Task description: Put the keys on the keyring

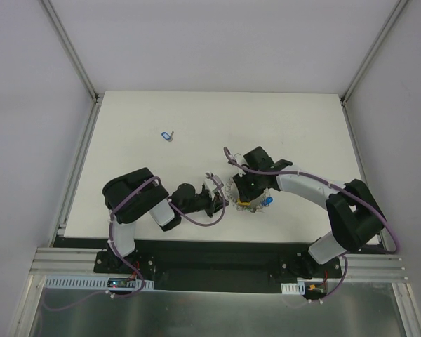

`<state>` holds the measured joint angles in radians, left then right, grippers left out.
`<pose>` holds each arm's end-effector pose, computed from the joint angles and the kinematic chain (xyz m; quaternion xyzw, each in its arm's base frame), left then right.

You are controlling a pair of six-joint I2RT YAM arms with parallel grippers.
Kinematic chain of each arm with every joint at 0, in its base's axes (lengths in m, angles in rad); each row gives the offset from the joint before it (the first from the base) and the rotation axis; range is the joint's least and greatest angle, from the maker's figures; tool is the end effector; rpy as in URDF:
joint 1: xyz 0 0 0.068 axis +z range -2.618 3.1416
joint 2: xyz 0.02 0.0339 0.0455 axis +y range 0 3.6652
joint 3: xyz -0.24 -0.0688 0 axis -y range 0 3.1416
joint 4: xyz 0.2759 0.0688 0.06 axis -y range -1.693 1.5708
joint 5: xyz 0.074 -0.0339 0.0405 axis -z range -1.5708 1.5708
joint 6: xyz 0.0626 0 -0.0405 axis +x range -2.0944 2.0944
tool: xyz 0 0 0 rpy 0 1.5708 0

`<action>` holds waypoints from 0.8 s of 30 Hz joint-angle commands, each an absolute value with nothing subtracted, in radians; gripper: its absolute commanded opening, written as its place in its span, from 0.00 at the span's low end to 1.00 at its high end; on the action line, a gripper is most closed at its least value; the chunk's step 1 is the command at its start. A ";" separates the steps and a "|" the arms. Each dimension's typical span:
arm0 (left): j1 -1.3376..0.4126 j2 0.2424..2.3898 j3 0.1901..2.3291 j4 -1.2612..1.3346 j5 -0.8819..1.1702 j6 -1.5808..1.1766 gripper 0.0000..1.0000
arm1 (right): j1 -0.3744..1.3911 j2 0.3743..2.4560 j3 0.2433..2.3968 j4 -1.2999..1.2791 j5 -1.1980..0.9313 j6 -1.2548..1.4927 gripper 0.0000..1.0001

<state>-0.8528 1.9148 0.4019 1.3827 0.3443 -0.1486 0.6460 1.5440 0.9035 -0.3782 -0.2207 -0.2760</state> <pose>0.1871 -0.2463 0.0502 0.3614 0.6561 -0.4249 0.5083 0.2644 0.2165 0.1216 -0.4523 0.8431 0.1540 0.2468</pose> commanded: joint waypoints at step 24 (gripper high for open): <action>-1.046 1.620 0.573 0.812 -0.082 -0.345 0.54 | 0.566 1.189 0.852 -0.449 0.086 0.011 0.54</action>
<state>-1.0286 1.6897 0.4885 1.0573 0.1001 -0.1902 0.5808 1.2903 0.8928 -0.4210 -0.0593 -0.1177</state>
